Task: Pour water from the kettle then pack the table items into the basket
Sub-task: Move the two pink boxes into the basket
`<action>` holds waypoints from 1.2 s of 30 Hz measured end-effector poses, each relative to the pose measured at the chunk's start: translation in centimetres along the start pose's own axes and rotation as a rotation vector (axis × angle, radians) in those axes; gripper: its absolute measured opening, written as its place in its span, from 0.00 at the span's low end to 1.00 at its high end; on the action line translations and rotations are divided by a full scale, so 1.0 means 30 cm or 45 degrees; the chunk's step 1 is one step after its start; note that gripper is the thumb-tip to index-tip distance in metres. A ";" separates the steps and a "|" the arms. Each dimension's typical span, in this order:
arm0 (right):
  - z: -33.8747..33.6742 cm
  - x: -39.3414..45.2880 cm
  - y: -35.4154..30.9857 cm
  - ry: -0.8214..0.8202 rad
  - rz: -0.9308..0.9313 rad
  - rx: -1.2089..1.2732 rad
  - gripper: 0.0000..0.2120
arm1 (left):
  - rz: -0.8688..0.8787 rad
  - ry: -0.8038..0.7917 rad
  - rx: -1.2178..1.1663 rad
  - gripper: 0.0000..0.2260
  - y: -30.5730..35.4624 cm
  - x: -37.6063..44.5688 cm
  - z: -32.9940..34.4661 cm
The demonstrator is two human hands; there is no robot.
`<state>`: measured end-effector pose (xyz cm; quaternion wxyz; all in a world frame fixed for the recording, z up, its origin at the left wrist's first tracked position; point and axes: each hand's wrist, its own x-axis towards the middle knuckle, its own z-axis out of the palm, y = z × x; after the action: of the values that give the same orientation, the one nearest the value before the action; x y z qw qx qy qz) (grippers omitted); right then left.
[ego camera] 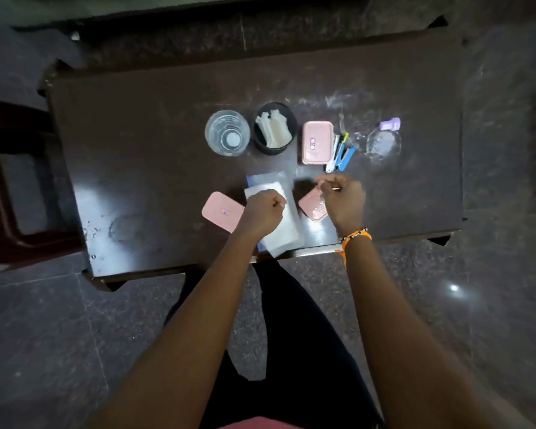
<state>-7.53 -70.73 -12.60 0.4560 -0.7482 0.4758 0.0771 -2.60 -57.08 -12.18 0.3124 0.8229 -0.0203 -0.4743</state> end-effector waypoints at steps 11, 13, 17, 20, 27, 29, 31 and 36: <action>0.027 0.312 0.054 0.056 0.252 -0.173 0.12 | -0.080 0.024 0.391 0.14 0.075 0.216 0.260; 0.032 0.327 0.066 0.035 0.266 -0.198 0.12 | -0.075 0.076 0.410 0.12 0.065 0.223 0.273; 0.040 0.336 0.068 0.031 0.254 -0.176 0.11 | -0.058 0.106 0.347 0.10 0.047 0.216 0.264; 0.042 0.332 0.061 0.066 0.266 -0.077 0.09 | -0.060 0.141 0.242 0.10 0.028 0.187 0.242; 0.025 0.232 0.036 0.185 0.355 0.060 0.06 | -0.122 0.265 -0.049 0.10 -0.053 0.065 0.155; 0.010 0.175 0.031 0.207 0.376 0.073 0.06 | -0.141 0.295 -0.108 0.09 -0.085 0.027 0.122; 0.000 0.114 0.038 0.223 0.366 0.086 0.05 | -0.154 0.319 -0.177 0.09 -0.114 -0.009 0.086; 0.001 -0.065 0.026 0.170 0.366 0.116 0.11 | -0.241 0.385 -0.408 0.09 -0.214 -0.116 -0.019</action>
<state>-9.17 -69.56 -12.01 0.4411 -0.6544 0.6101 0.0700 -5.74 -50.49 -12.73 0.3927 0.8226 0.1794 -0.3701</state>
